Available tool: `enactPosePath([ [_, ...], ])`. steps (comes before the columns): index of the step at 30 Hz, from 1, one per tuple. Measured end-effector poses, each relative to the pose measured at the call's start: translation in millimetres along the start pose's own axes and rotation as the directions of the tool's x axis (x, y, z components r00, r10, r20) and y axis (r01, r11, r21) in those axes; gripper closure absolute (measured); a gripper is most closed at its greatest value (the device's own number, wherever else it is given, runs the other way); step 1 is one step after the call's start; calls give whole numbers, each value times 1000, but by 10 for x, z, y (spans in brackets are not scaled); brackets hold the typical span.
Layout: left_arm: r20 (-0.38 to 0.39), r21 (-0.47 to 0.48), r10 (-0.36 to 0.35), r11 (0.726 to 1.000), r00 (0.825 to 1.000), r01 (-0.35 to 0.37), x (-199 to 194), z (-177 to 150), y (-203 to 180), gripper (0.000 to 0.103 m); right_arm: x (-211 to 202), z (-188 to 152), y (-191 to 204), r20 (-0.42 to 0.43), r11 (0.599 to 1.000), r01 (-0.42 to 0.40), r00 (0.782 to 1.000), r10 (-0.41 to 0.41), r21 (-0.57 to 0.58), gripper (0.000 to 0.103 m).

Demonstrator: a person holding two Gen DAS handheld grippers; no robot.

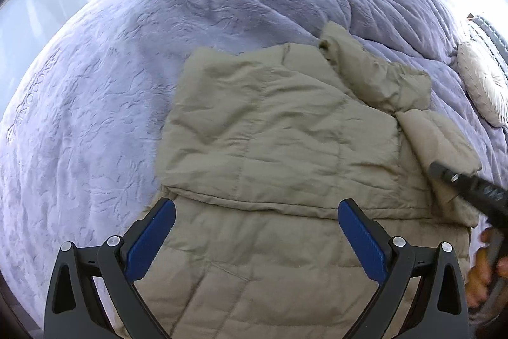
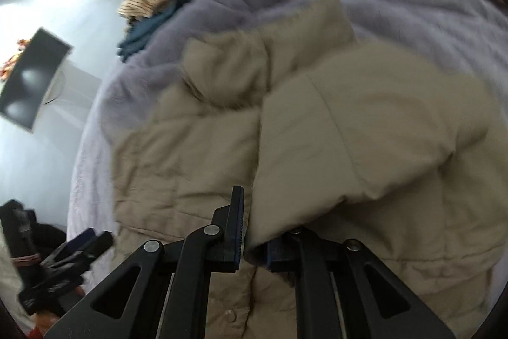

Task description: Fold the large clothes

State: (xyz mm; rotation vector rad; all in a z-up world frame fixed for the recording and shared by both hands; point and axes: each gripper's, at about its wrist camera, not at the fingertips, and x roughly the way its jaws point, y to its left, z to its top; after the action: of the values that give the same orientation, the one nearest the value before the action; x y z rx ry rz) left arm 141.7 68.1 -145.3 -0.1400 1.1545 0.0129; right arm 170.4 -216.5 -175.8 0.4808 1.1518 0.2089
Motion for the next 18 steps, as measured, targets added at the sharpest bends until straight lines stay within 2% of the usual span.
enactPosePath([
  [3, 4, -7, -17, 1000, 1000, 17, 48, 13, 44, 0, 141, -79, -147, -34, 998, 16, 999, -14, 57, 89],
  [5, -2, -11, -31, 999, 1000, 31, 107, 28, 46, 0, 188, -55, -199, -39, 996, 17, 999, -13, 87, 80],
  [6, -6, -11, -39, 999, 999, 39, 123, 36, 27, 0, 201, -44, -205, -38, 995, 7, 999, -3, 102, 67],
  [7, -8, -11, -47, 999, 999, 47, 141, 41, 6, 0, 175, -35, -231, -32, 992, -12, 999, 16, 124, 49],
  [9, -10, -2, -62, 998, 998, 62, 173, 60, -53, 0, 94, -39, -273, -18, 984, -59, 998, 63, 166, 40],
  [13, -3, 11, -92, 996, 996, 92, 196, 105, -150, 0, -181, -123, -400, 35, 954, -140, 990, 136, 265, 40],
  [16, -9, 20, -116, 993, 993, 116, 232, 167, -197, 0, -414, -183, -626, 121, 922, -148, 986, 112, 357, 40],
  [18, -6, 22, -135, 991, 991, 135, 249, 215, -206, 0, -513, -160, -867, 179, 880, -180, 978, 110, 439, 40],
])
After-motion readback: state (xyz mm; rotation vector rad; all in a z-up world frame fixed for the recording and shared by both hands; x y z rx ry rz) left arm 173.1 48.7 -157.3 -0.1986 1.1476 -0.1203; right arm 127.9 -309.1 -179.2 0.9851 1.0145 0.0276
